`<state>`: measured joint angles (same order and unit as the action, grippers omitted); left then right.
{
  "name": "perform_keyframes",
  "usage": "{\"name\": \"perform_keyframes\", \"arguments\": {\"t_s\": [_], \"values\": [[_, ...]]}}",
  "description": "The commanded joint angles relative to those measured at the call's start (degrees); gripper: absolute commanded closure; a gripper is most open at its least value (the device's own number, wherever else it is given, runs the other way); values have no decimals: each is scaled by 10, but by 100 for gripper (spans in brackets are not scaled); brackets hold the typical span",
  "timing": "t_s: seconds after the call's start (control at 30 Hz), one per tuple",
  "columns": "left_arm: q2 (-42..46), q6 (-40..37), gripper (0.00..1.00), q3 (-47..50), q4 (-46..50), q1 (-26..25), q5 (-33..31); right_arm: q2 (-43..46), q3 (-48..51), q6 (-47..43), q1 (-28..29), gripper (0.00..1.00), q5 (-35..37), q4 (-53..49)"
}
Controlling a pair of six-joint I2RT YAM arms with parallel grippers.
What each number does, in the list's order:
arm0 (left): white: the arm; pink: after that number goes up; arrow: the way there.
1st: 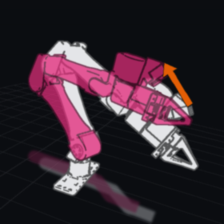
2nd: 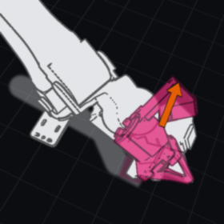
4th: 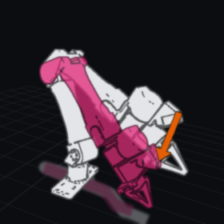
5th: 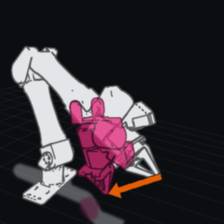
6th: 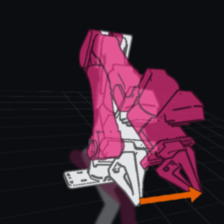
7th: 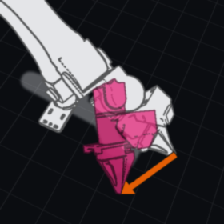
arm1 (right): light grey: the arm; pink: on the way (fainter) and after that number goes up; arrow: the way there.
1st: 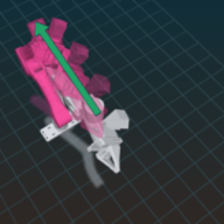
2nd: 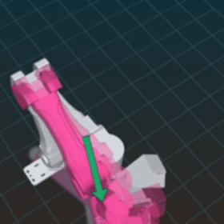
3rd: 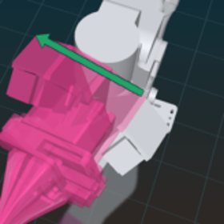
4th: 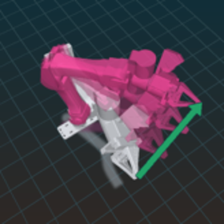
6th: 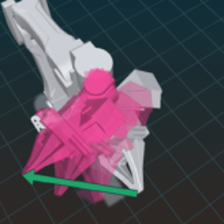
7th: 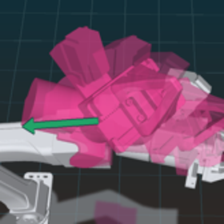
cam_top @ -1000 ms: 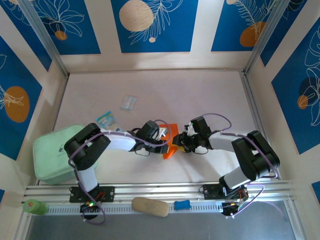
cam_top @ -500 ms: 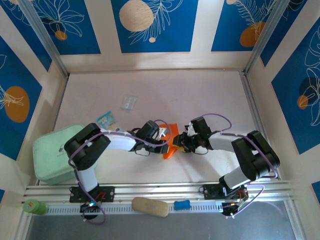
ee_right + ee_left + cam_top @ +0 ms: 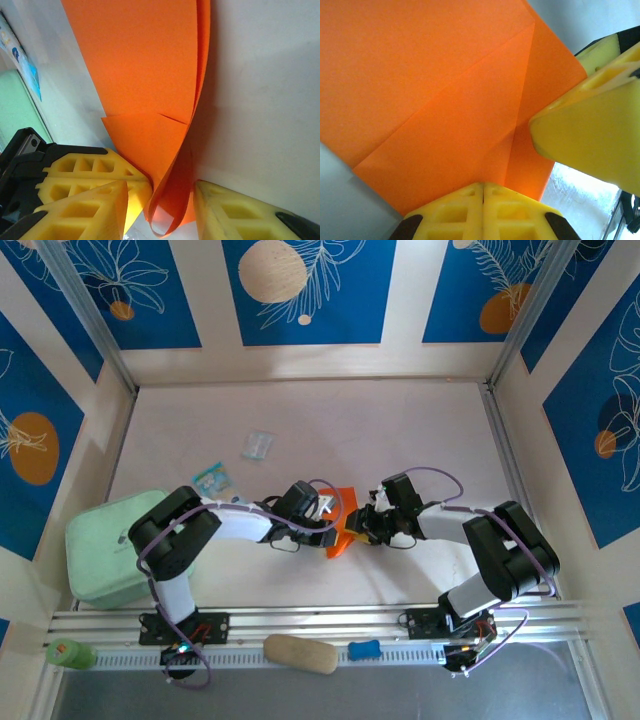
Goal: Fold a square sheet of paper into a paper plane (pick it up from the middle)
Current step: Turn over the paper at the center of the table.
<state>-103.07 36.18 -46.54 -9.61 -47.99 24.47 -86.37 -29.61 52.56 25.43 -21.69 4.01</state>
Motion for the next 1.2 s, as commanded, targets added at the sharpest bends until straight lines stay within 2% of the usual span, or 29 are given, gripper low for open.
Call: {"name": "perform_keyframes", "arguments": {"t_s": [0.0, 0.7, 1.0, 1.17], "values": [[-24, 3, 100, -1, 34, 5, -3, -26, 5, -11, 2, 60, 26, 35], [-12, 2, 100, 1, 32, 5, -2, 6, 17, -11, 1, 70, 29, 42], [-11, 3, 100, 0, 32, 5, 0, 26, 11, -19, -3, 62, 49, 27], [-9, 3, 100, 0, 33, 5, -1, 27, -3, -32, -5, 60, 61, 0]]}}
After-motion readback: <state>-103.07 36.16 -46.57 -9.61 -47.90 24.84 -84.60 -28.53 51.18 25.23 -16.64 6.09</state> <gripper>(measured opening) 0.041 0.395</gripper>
